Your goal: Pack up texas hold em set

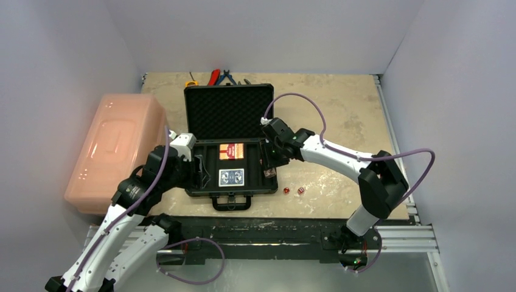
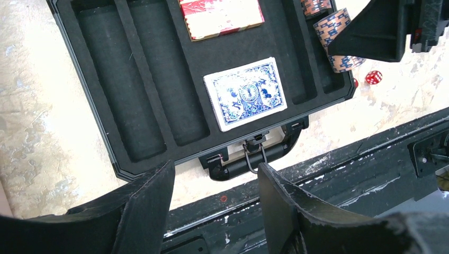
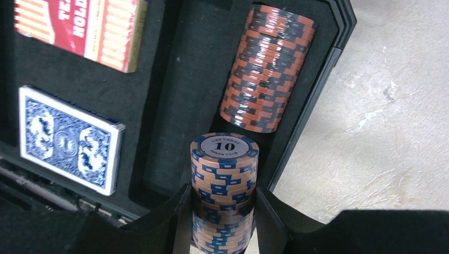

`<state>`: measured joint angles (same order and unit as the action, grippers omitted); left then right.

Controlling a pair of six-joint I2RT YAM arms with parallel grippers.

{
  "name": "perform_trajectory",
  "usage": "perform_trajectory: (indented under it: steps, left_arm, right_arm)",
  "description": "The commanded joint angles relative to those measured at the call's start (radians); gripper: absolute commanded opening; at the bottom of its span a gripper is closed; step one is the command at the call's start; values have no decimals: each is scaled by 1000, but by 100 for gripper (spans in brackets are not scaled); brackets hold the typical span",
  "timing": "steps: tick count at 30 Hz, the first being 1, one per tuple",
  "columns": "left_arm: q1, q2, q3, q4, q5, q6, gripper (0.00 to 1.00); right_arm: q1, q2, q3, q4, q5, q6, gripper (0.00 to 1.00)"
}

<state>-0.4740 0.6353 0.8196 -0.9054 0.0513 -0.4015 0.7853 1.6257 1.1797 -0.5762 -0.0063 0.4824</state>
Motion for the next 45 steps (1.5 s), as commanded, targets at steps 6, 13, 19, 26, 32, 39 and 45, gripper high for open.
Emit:
perform_trajectory:
  steps: [6, 13, 19, 26, 32, 39, 45]
  left_arm:
    - [-7, 2, -3, 27, -9, -4, 58]
    - [-8, 9, -3, 28, -4, -2, 58]
    - [-9, 9, -3, 30, -1, 1, 58]
    - [-11, 1, -3, 30, -1, 1, 58]
    - [-24, -6, -2, 28, -11, 0, 58]
    - [-31, -7, -3, 28, -15, 0, 58]
    - [-35, -6, -3, 27, -17, 0, 58]
  right_arm:
    - [5, 25, 69, -28, 53, 87, 0]
    - [5, 37, 70, -50, 72, 138, 0]
    - [5, 16, 60, -51, 81, 153, 26]
    - [5, -1, 58, -62, 91, 161, 43]
    - [5, -15, 63, -72, 96, 162, 54]
    - [5, -35, 70, -79, 100, 159, 64]
    - [5, -55, 80, -92, 104, 127, 64]
